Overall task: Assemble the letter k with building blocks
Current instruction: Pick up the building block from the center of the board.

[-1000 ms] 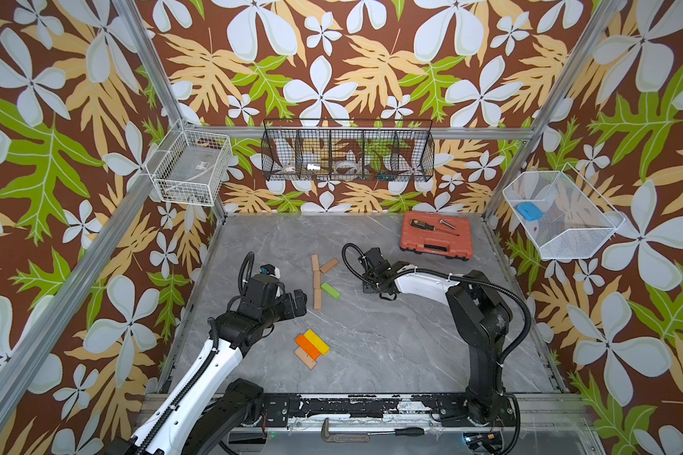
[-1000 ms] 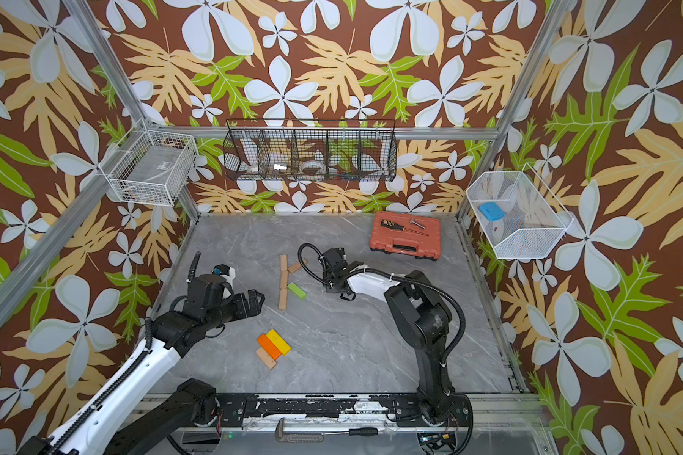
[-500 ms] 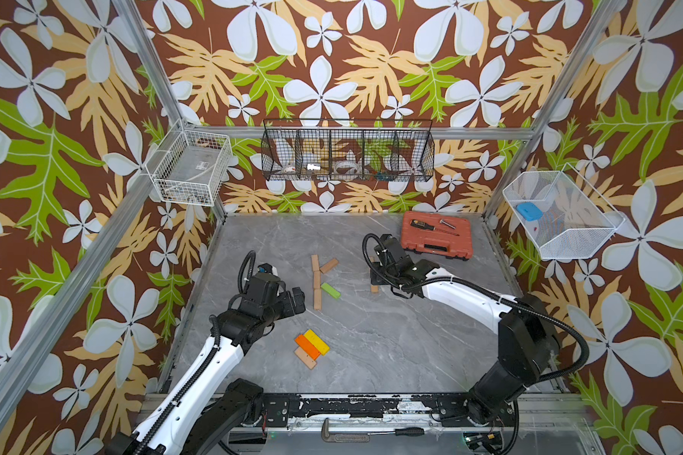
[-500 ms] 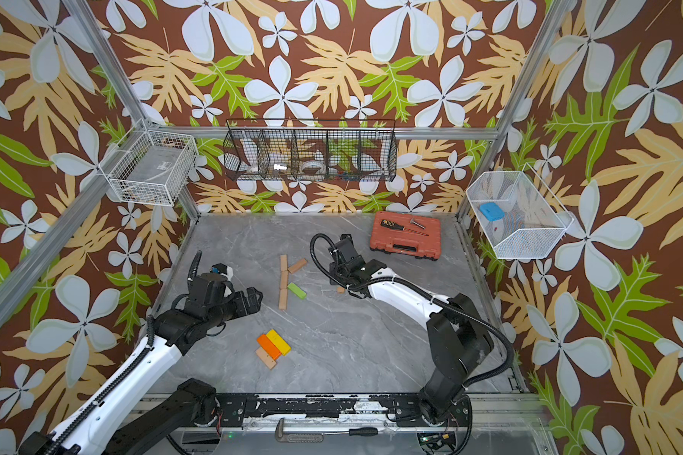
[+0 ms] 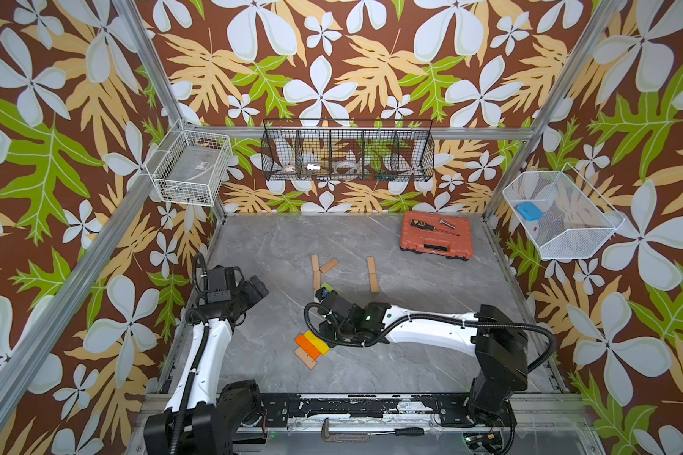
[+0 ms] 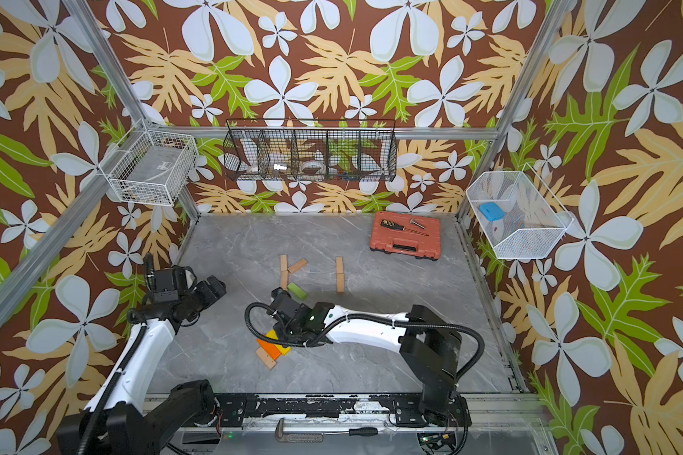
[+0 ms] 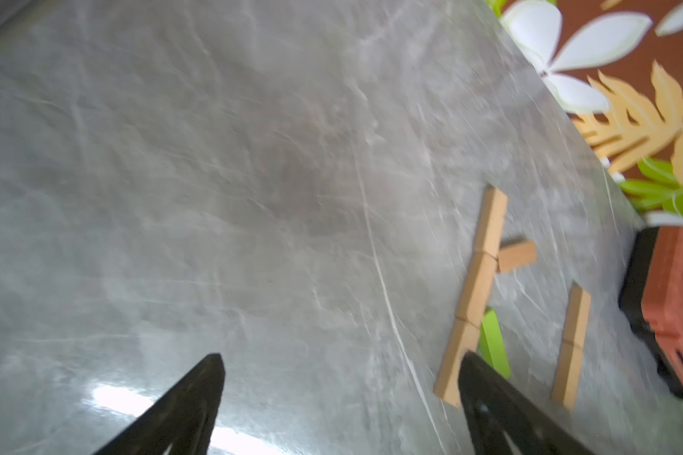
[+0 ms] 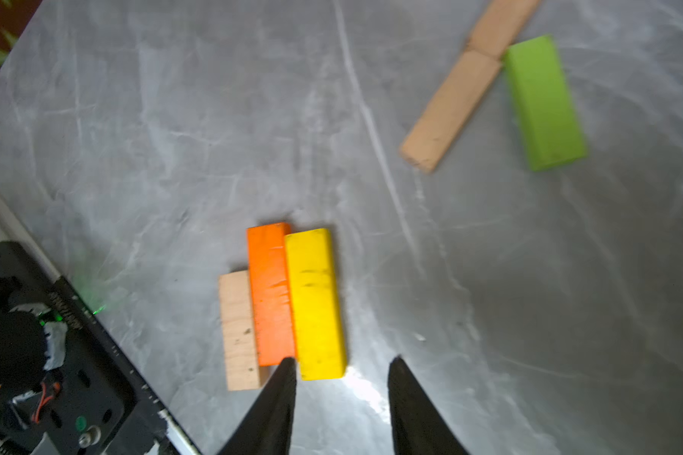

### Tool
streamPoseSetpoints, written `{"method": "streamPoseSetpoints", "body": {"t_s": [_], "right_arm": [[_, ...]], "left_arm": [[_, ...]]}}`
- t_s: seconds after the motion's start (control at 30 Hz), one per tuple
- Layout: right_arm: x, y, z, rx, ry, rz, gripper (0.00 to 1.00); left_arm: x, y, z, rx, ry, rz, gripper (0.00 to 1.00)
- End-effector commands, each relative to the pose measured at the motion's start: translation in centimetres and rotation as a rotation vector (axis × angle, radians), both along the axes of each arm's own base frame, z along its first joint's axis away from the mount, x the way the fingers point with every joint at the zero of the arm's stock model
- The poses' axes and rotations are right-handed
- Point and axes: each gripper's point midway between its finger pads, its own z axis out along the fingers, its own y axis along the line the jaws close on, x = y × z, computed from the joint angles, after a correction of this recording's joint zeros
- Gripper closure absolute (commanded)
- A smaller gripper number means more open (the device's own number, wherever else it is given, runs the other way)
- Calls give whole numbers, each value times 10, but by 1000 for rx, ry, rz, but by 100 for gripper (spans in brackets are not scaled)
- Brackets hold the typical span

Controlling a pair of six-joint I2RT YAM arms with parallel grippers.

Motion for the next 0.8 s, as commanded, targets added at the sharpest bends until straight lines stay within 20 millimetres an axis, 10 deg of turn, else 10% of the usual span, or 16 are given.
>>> {"method": "streamPoseSetpoints", "body": {"t_s": [0.0,0.27,0.77], "right_arm": [[-25,18,-5,-43,13,74,59],[-58,37,-33,-186,63,149,60],[-62,31,-71,-331,76,95,54]], "left_arm": [[16,11,10,23,-29,-48,6],[27,14,0,35,13,-88,7],[26,11,3,36,-4,-110,7]]}}
